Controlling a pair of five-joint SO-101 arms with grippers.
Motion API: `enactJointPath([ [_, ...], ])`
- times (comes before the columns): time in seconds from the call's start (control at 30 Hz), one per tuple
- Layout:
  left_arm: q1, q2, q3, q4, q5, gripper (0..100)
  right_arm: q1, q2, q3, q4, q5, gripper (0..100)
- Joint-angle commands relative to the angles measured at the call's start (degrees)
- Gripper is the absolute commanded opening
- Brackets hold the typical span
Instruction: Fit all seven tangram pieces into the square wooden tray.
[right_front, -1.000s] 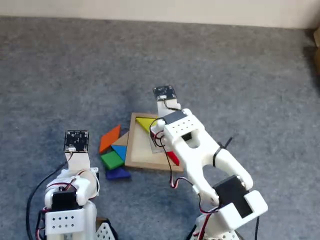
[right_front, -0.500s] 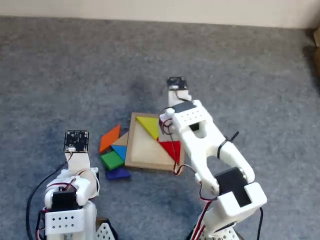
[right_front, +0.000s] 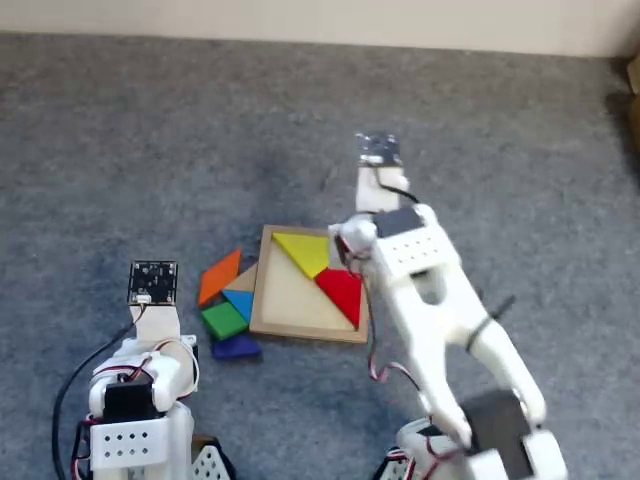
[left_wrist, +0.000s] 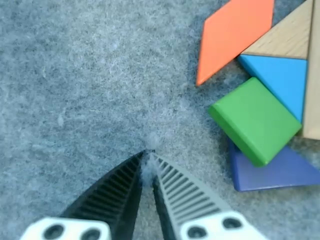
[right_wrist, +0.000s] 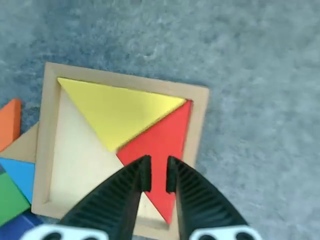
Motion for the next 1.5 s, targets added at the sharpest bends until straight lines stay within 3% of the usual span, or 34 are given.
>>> enactJointPath([
  [0.0, -0.40, -0.84, -0.04, 0.26, -0.18, 1, 3.74, -12.44, 3.38, -0.92, 0.79, 6.2],
  [0.43, -0.40, -0.84, -0.04, 0.26, -0.18, 1, 15.78, -44.00, 28.00, -0.92, 0.88, 6.3],
  [0.77, -0.40, -0.84, -0.04, 0.26, -0.18, 1, 22.11, -66.68, 45.58, -0.66, 19.34, 0.6],
  [1.1, -0.40, -0.84, -0.04, 0.26, -0.18, 1, 25.27, -87.52, 61.32, -0.57, 20.04, 0.5],
  [1.47, -0.40, -0.84, -0.04, 0.26, -0.18, 1, 25.36, -88.84, 69.41, 0.92, 20.40, 0.5],
])
